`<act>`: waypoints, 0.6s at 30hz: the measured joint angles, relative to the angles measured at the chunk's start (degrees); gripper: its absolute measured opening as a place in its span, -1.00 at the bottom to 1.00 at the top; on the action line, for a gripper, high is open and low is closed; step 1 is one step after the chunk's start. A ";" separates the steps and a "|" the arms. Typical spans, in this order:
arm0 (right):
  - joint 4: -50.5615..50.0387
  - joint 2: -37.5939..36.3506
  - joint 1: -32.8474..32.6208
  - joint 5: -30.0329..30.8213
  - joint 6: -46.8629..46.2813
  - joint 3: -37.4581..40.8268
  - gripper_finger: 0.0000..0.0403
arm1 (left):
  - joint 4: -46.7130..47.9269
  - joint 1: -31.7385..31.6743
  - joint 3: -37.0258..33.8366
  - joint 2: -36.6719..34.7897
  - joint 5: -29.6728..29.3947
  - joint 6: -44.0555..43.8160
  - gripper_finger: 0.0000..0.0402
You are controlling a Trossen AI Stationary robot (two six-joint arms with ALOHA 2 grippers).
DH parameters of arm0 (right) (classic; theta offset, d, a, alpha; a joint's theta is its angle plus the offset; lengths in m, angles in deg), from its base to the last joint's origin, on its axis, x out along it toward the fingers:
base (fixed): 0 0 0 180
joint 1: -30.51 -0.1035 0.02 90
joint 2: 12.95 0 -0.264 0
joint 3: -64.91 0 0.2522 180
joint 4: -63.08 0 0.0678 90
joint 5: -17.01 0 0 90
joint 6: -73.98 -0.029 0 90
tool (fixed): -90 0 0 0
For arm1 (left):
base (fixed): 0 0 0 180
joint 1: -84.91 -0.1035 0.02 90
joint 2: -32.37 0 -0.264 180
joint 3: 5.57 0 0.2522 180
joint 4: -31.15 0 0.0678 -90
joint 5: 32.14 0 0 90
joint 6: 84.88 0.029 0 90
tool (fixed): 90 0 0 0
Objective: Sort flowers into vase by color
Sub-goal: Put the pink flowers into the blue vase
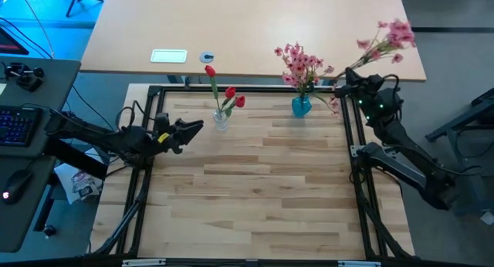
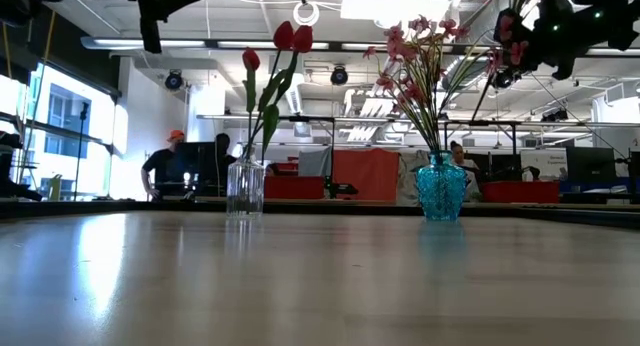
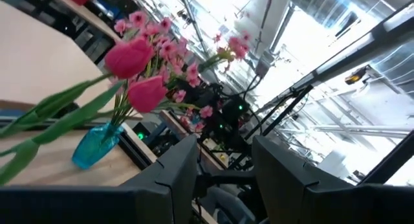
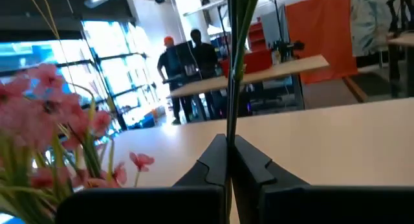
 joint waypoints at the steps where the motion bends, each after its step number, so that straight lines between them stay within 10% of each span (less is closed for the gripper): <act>1: 0.15 0.02 -0.29 0.27 0.04 0.00 -1.00 | -0.01 0.00 0.00 -0.31 -0.34 0.28 -0.32; 18: -2.31 0.39 -0.82 -0.31 -11.40 -3.61 -1.00 | -0.48 -0.44 0.02 -1.76 -4.51 1.69 -0.32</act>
